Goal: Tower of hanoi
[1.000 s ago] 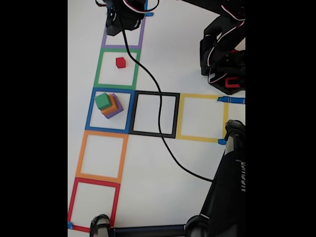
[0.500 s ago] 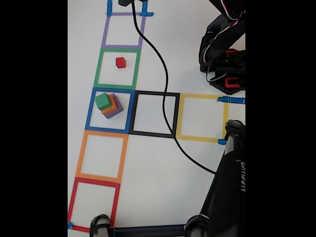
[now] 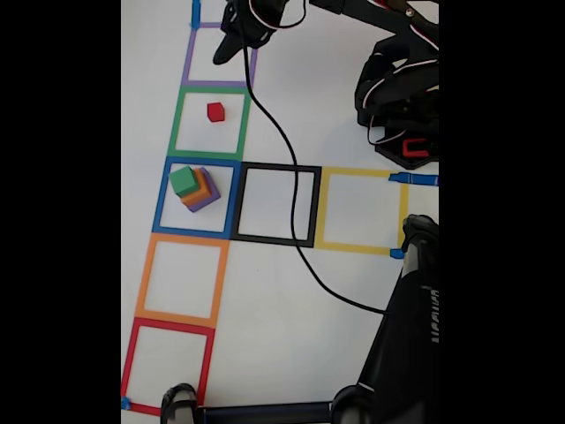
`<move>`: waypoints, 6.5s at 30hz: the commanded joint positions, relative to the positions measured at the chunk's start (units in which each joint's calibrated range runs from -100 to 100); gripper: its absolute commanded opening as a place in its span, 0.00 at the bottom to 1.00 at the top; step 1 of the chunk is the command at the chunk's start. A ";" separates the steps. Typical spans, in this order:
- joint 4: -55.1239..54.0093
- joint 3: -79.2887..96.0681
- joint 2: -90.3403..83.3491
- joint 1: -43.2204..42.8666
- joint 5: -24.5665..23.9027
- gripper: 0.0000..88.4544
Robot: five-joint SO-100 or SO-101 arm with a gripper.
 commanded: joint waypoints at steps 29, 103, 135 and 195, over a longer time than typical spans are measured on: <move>-91.65 28.00 41.88 -6.70 0.00 0.33; -106.14 27.36 62.39 -12.26 0.00 0.22; -105.01 28.72 60.93 -14.85 0.00 0.05; 37.34 -57.09 6.83 -44.38 0.00 0.01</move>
